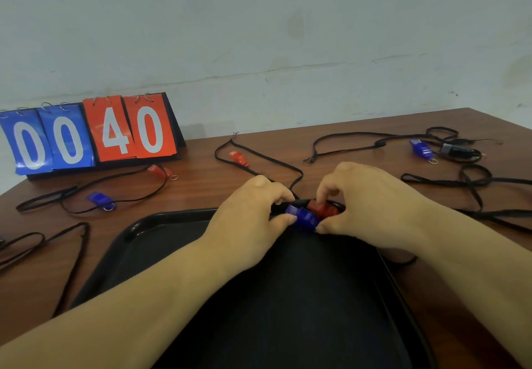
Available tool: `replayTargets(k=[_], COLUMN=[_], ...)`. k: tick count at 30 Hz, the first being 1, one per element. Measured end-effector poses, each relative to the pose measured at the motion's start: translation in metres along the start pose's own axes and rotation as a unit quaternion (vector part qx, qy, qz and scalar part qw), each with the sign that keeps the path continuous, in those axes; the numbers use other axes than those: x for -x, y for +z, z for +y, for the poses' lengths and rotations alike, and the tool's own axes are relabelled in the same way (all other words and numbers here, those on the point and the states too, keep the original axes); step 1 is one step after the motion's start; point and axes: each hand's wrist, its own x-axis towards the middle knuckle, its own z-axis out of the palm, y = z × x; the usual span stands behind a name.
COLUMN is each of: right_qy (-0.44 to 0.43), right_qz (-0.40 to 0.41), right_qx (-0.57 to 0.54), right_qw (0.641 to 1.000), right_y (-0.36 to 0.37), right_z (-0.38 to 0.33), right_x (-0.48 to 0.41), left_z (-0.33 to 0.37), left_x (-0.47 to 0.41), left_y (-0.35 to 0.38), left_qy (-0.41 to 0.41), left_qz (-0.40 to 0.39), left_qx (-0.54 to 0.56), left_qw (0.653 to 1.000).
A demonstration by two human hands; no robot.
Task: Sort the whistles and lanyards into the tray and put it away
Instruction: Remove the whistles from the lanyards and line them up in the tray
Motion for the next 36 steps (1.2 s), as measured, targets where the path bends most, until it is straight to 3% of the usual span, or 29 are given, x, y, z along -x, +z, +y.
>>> replayTargets(k=[24, 36], right_qy=[-0.034, -0.066], right_qz=[0.023, 0.014], right_qx=[-0.053, -0.081], right_qw=[0.998, 0.994], right_y=[0.011, 0.009], right_z=[0.022, 0.031], right_x=[-0.012, -0.013], left_z=[-0.002, 0.002], left_x=[-0.004, -0.002], left_y=[0.022, 0.023], left_qy=[0.010, 0.004], left_qz=[0.064, 0.061], left_qx=[0.017, -0.005], left_qw=[0.998, 0.998])
